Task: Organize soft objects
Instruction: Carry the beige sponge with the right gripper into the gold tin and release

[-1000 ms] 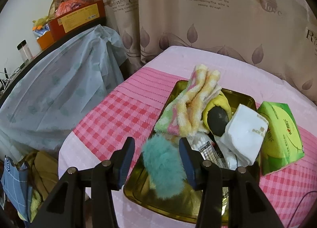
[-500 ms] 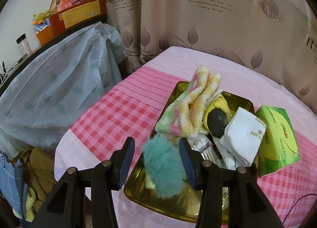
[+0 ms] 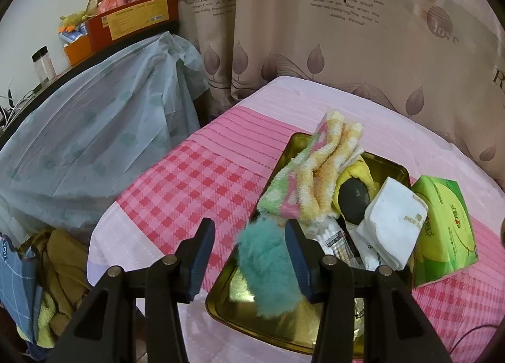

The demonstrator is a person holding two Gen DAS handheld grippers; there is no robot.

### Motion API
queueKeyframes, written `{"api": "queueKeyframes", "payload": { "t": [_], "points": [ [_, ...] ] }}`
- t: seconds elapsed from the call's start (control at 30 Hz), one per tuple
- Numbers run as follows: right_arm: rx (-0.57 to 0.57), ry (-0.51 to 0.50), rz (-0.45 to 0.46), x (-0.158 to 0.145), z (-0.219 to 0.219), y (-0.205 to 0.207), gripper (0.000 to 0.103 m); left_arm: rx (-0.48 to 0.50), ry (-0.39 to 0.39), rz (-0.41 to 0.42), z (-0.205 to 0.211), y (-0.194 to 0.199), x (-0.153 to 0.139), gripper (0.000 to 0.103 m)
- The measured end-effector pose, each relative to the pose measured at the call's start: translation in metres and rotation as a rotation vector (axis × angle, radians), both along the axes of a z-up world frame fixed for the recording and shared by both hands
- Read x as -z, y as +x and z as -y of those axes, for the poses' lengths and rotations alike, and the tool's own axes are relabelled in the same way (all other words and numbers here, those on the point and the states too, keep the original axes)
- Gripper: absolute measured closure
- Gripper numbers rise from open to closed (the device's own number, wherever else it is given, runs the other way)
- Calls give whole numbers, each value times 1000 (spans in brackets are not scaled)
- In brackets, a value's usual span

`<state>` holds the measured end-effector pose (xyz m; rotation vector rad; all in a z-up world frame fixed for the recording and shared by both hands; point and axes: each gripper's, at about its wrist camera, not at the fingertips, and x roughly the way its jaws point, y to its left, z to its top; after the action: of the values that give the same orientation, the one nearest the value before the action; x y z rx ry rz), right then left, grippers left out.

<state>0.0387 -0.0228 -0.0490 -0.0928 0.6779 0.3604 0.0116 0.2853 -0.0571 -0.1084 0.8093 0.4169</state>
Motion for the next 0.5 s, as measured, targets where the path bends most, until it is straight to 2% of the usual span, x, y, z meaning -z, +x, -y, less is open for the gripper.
{"api": "queueKeyframes", "payload": {
  "t": [0.27,0.5],
  "points": [
    [-174,-3,-2,0,-78,-6,64,-28,-10,6,-9,-1,-1,56],
    [-268,-9,-23,4,-126,-5,64,-48,-17,10,-15,-2,-1,56]
  ]
}}
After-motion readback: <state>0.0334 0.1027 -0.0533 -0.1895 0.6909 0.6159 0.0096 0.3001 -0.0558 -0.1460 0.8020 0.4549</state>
